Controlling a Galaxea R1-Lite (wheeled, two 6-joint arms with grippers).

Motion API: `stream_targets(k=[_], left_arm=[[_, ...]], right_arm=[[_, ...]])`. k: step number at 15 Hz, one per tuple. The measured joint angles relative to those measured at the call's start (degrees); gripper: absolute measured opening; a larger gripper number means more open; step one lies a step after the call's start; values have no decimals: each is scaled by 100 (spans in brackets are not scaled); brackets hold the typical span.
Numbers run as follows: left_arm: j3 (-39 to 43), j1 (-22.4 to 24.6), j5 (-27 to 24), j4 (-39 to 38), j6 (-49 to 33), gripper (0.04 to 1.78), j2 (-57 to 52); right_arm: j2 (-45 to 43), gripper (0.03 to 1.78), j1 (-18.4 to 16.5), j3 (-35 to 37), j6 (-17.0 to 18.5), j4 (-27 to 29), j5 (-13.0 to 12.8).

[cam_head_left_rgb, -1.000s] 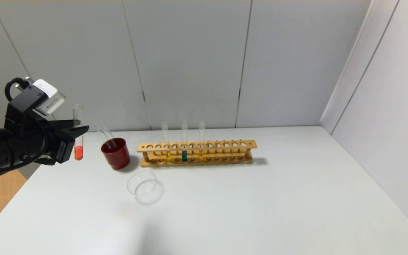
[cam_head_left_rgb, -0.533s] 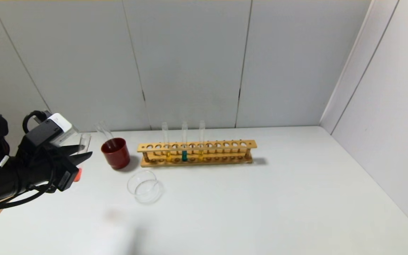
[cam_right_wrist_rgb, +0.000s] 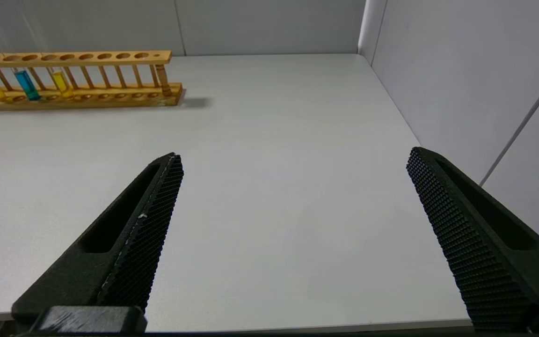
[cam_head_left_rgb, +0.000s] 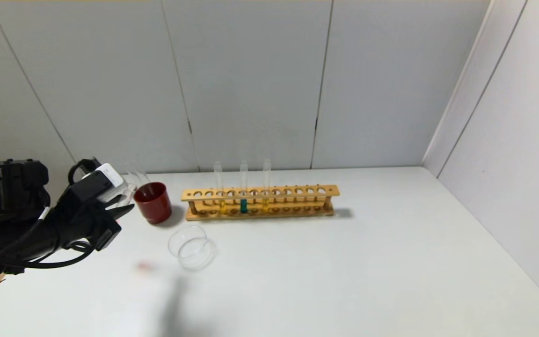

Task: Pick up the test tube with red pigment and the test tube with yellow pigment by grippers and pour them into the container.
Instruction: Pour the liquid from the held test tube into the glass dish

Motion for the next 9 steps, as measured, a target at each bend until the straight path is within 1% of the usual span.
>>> stream_targets(k=[2, 4, 9], left_arm=[[0, 104, 2, -251, 488, 32, 263], [12, 250, 0, -289, 1017, 32, 468], [-2, 294, -11, -283, 1541, 32, 711]], right_arm=[[0, 175, 0, 0, 0, 0, 0], [0, 175, 0, 0, 0, 0, -2], [0, 175, 0, 0, 0, 0, 0]])
